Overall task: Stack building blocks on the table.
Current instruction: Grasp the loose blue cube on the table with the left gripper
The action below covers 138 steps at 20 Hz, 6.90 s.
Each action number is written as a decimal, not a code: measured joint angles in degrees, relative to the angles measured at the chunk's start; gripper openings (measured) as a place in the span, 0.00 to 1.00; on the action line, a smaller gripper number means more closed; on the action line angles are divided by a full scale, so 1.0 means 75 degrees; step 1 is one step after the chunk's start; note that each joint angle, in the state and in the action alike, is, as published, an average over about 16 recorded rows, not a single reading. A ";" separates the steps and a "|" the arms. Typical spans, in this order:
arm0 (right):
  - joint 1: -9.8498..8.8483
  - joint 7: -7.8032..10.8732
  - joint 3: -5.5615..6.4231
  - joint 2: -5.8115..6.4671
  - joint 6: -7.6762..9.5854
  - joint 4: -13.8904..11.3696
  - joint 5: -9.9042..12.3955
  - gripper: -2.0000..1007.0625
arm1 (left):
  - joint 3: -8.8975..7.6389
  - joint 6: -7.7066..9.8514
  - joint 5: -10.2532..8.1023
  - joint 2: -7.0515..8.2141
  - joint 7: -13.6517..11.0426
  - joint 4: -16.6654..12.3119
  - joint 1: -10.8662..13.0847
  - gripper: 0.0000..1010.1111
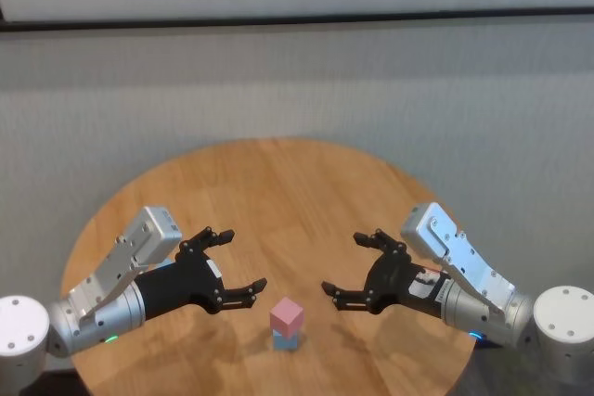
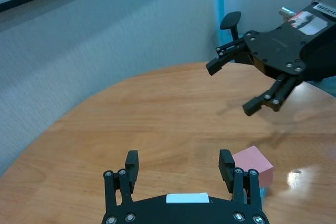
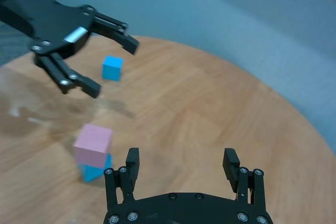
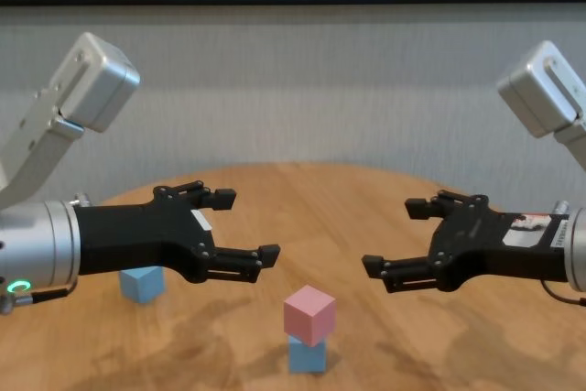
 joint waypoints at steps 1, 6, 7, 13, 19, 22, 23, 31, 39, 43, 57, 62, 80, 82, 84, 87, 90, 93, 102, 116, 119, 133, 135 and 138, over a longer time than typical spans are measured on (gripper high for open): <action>0.0002 -0.0061 0.0024 -0.0005 -0.0012 0.0046 -0.0046 0.99 | 0.0000 0.0000 0.0000 0.0000 0.0000 0.0000 0.0000 0.99; 0.0014 -0.0291 0.0093 -0.0059 -0.0073 0.0256 -0.0245 0.99 | 0.0000 0.0000 0.0000 0.0000 0.0000 0.0000 0.0000 0.99; 0.0014 -0.0326 0.0095 -0.0073 -0.0080 0.0283 -0.0277 0.99 | 0.0000 0.0000 -0.0001 0.0000 -0.0004 0.0001 0.0000 0.99; -0.0002 -0.0449 0.0090 -0.0124 -0.0106 0.0350 -0.0405 0.99 | -0.0033 0.0004 -0.0059 0.0011 -0.0051 0.0008 -0.0015 0.99; 0.0005 -0.0397 0.0084 -0.0115 -0.0098 0.0342 -0.0369 0.99 | -0.0119 0.0090 -0.0156 0.0044 -0.0040 -0.0027 -0.0058 0.99; 0.0010 -0.0381 0.0082 -0.0111 -0.0094 0.0338 -0.0354 0.99 | -0.0160 0.0170 -0.0164 0.0052 0.0007 -0.0005 -0.0107 0.99; 0.0011 -0.0377 0.0081 -0.0109 -0.0092 0.0337 -0.0349 0.99 | -0.0172 0.0200 -0.0159 0.0051 0.0029 0.0013 -0.0127 0.99; 0.0017 -0.0356 0.0076 -0.0104 -0.0086 0.0330 -0.0328 0.99 | -0.0210 0.0393 -0.0002 -0.0037 0.0219 0.0390 -0.0326 0.99; 0.0021 -0.0347 0.0074 -0.0100 -0.0082 0.0326 -0.0319 0.99 | -0.0253 0.0431 0.0151 -0.0148 0.0316 0.0882 -0.0481 0.99; 0.0023 -0.0344 0.0074 -0.0098 -0.0080 0.0324 -0.0316 0.99 | -0.0321 0.0574 0.0210 -0.0123 0.0425 0.0896 -0.0481 0.99; 0.0025 -0.0341 0.0074 -0.0095 -0.0079 0.0320 -0.0312 0.99 | -0.0510 0.1736 0.0633 0.0261 0.0848 0.0005 -0.0207 0.99; 0.0025 -0.0341 0.0074 -0.0095 -0.0079 0.0320 -0.0312 0.99 | -0.0546 0.2092 0.0736 0.0381 0.0911 -0.0338 -0.0073 0.99; 0.0025 -0.0341 0.0074 -0.0095 -0.0079 0.0320 -0.0312 0.99 | -0.0971 0.3106 0.0894 0.0220 0.1682 -0.1016 0.0417 0.99; 0.0025 -0.0341 0.0074 -0.0095 -0.0079 0.0320 -0.0312 0.99 | -0.1033 0.3156 0.0914 0.0173 0.1761 -0.1020 0.0479 0.99; 0.0025 -0.0341 0.0074 -0.0095 -0.0079 0.0320 -0.0312 0.99 | -0.1098 0.3190 0.0932 0.0128 0.1828 -0.1013 0.0538 0.99; 0.0025 -0.0341 0.0073 -0.0095 -0.0079 0.0320 -0.0312 0.99 | -0.1190 0.3224 0.0958 0.0075 0.1900 -0.0985 0.0617 0.99; 0.0025 -0.0341 0.0073 -0.0095 -0.0079 0.0320 -0.0312 0.99 | -0.1270 0.3254 0.0986 0.0034 0.1947 -0.0962 0.0685 0.99; 0.0025 -0.0341 0.0073 -0.0095 -0.0079 0.0320 -0.0312 0.99 | -0.1342 0.3288 0.1008 0.0000 0.1972 -0.0950 0.0739 0.99; 0.0025 -0.0341 0.0073 -0.0095 -0.0079 0.0321 -0.0312 0.99 | -0.1460 0.3411 0.1016 -0.0120 0.1915 -0.0897 0.0813 0.99; 0.0025 -0.0342 0.0073 -0.0095 -0.0079 0.0321 -0.0312 0.99 | -0.1376 0.3347 0.0915 -0.0254 0.1700 -0.0562 0.0674 0.99; 0.0025 -0.0342 0.0074 -0.0095 -0.0079 0.0321 -0.0312 0.99 | -0.1322 0.3263 0.0911 -0.0270 0.1654 -0.0462 0.0624 0.99; 0.0025 -0.0342 0.0074 -0.0095 -0.0079 0.0321 -0.0312 0.99 | -0.1112 0.2849 0.0935 -0.0320 0.1538 -0.0072 0.0450 0.99; 0.0025 -0.0342 0.0074 -0.0095 -0.0079 0.0321 -0.0312 0.99 | -0.1107 0.2810 0.0932 -0.0330 0.1542 -0.0011 0.0428 0.99; 0.0025 -0.0342 0.0073 -0.0095 -0.0079 0.0321 -0.0312 0.99 | -0.1105 0.2754 0.0927 -0.0346 0.1547 0.0093 0.0391 0.99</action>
